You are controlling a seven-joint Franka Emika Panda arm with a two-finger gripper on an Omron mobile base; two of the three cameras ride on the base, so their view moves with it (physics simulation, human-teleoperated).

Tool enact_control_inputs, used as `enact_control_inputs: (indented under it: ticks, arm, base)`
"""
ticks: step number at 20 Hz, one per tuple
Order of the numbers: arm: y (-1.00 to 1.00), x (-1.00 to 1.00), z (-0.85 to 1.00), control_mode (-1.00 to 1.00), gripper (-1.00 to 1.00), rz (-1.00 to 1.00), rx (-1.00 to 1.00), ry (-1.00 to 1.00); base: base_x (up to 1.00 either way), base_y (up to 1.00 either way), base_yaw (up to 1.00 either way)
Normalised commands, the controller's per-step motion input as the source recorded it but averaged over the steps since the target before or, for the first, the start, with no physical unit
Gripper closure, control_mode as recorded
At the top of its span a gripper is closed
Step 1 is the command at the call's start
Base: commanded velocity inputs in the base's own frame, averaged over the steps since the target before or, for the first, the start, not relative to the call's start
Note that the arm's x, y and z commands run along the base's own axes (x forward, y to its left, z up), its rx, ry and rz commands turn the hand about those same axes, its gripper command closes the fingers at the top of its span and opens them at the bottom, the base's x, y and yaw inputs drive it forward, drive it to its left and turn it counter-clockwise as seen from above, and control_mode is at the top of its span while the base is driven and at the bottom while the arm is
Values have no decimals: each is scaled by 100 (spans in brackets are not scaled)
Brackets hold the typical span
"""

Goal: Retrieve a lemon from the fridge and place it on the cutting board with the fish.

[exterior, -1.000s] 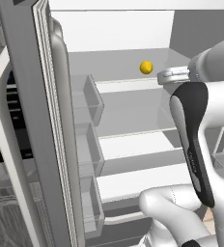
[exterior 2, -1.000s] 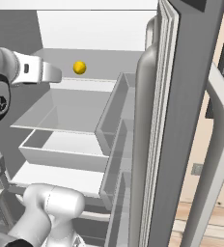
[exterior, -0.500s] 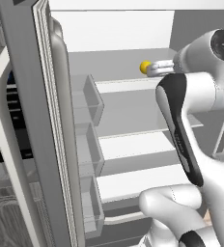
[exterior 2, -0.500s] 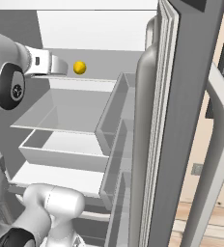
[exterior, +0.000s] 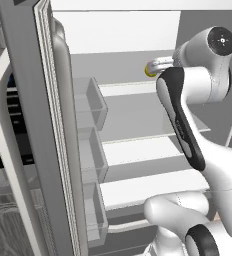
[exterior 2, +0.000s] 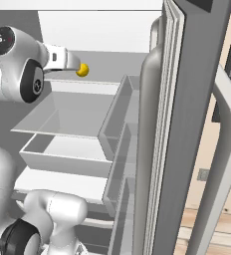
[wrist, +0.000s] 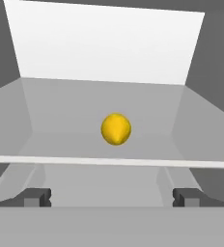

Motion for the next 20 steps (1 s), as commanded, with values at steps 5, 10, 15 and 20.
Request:
enact_control_inputs:
  ticks: [5, 10, 15, 20]
  arm:
    - [0, 40, 0, -100, -100, 0, 0, 0]
    - [0, 31, 0, -100, -100, 0, 0, 3]
    - [0, 21, -11, -100, -100, 0, 0, 0]
    - [0, 24, -22, -100, -100, -1, 0, 0]
  base:
    - [0, 0, 0]
    - [0, 0, 0]
    - [0, 0, 0]
    - [0, 0, 0]
